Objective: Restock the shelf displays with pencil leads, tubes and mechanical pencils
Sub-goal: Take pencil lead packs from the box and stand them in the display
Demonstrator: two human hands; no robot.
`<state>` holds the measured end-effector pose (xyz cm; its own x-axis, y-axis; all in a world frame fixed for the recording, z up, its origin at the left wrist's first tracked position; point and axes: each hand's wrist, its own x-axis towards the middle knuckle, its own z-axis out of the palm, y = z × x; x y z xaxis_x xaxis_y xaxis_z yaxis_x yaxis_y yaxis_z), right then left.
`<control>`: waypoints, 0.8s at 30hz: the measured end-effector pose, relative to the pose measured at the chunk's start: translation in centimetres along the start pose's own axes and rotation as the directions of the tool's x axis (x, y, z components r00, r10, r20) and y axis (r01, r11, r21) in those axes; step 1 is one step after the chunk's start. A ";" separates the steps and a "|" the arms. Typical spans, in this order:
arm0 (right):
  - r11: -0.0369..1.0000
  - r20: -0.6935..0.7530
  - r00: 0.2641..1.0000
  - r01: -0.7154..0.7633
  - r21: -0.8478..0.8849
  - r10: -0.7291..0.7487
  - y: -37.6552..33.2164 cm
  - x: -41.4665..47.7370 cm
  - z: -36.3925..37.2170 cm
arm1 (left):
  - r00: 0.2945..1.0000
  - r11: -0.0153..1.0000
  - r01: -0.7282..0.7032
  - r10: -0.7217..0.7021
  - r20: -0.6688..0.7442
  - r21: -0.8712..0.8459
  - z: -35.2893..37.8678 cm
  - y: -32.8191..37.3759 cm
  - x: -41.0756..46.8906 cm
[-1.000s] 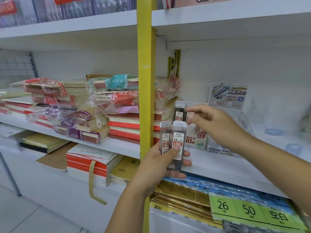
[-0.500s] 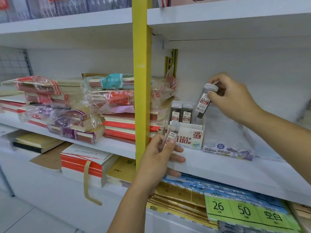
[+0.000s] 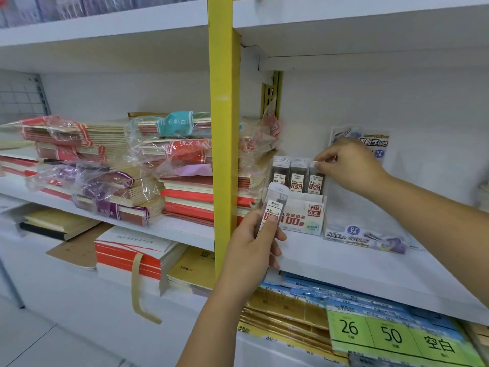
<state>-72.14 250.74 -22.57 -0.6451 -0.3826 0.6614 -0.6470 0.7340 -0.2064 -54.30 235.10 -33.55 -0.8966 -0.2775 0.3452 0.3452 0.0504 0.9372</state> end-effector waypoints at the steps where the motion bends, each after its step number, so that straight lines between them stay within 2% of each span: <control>1: 1.000 -0.026 1.000 -0.001 -0.001 0.001 -0.1 0.0 0.0 | 1.000 1.000 0.001 -0.001 0.001 -0.016 0.1 0.1 0.0; 12: 0.996 0.040 0.997 -0.070 -0.060 0.072 -0.6 -0.6 -0.6 | 1.000 0.999 -0.014 0.013 -0.016 -0.044 0.9 0.6 0.1; 14: 1.000 -0.030 0.999 -0.018 0.022 0.019 -1.6 -2.0 -1.8 | 1.000 0.999 -0.020 0.020 -0.022 -0.037 1.0 0.6 0.2; 16: 0.976 -0.026 1.000 0.009 0.217 -0.003 -3.1 -4.4 -3.0 | 0.999 0.999 -0.036 0.035 -0.023 -0.038 1.2 0.7 0.4; 19: 0.814 0.183 0.983 -0.081 0.576 -0.032 -5.8 -8.0 -4.1 | 0.998 0.997 -0.061 0.062 0.012 -0.046 2.0 1.0 0.7; 21: 0.747 0.233 0.972 -0.123 0.654 -0.044 -6.4 -9.0 -3.7 | 0.997 0.996 -0.064 0.067 0.042 -0.062 2.7 1.1 0.9; 23: 0.748 0.209 0.978 -0.141 0.649 0.003 -6.2 -8.7 -3.8 | 0.996 0.995 -0.080 0.082 0.026 -0.054 3.4 0.9 1.0; 24: 0.736 0.174 0.984 -0.151 0.660 0.045 -5.8 -8.1 -4.1 | 0.994 0.994 -0.112 0.112 -0.012 0.004 3.7 0.7 1.1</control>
<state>-61.52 251.88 -23.81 -0.7349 -0.4408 0.5154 -0.6470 0.2278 -0.7277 -56.07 238.35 -32.37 -0.8486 -0.2818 0.4477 0.4428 0.0846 0.8926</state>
